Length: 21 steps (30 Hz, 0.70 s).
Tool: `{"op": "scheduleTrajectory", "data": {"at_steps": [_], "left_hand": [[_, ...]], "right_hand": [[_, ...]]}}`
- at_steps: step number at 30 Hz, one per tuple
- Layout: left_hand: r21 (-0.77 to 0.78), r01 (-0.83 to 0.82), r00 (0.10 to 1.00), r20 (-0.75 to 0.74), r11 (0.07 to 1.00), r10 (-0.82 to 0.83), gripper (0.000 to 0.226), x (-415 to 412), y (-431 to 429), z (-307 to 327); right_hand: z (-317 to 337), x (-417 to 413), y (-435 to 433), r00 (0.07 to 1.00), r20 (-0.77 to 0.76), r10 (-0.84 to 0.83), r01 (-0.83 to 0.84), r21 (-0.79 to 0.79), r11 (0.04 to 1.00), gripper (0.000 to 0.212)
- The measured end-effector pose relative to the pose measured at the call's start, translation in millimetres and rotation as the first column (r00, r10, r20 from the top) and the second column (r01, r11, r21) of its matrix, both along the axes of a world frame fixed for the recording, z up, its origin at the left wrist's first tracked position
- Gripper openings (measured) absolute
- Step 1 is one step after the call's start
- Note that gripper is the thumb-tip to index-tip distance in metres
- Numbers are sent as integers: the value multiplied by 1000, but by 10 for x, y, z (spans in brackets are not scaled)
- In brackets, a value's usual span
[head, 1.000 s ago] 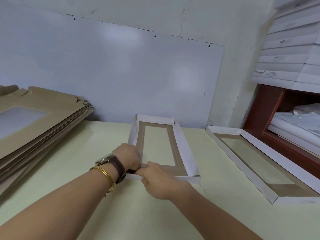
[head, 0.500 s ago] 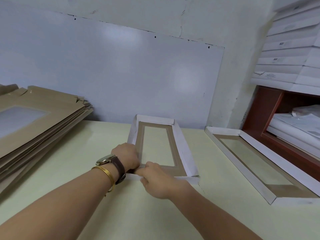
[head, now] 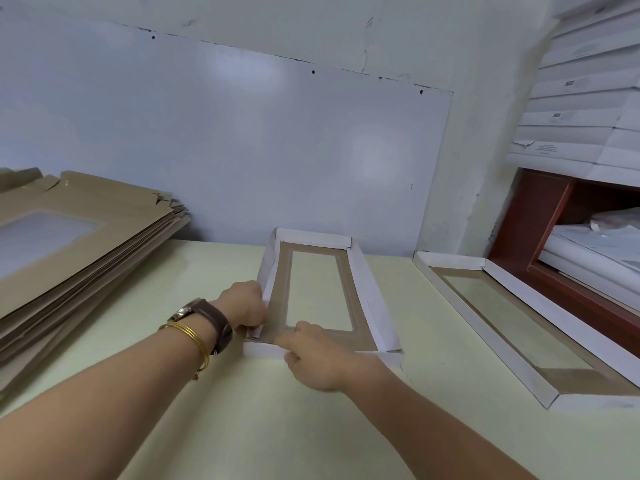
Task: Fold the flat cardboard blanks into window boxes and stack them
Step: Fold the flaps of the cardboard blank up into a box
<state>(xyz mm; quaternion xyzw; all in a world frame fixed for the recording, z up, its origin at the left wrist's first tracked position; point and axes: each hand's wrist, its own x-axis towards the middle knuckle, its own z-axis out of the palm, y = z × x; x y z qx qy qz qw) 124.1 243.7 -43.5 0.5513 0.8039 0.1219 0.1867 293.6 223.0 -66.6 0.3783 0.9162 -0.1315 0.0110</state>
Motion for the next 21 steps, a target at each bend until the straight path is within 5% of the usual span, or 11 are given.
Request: {"op": "scheduleTrajectory", "data": {"at_steps": [13,21], "left_hand": [[8,-62,985,159,998,60,24,-129,47,-60],[-26,-74,991,113,997,77,35,-56,72,-75]], "right_hand": [[117,-67,-6,996,74,-50,57,-92,994,43],[187,-129,-27,994,108,-33,46,-121,992,64]]}}
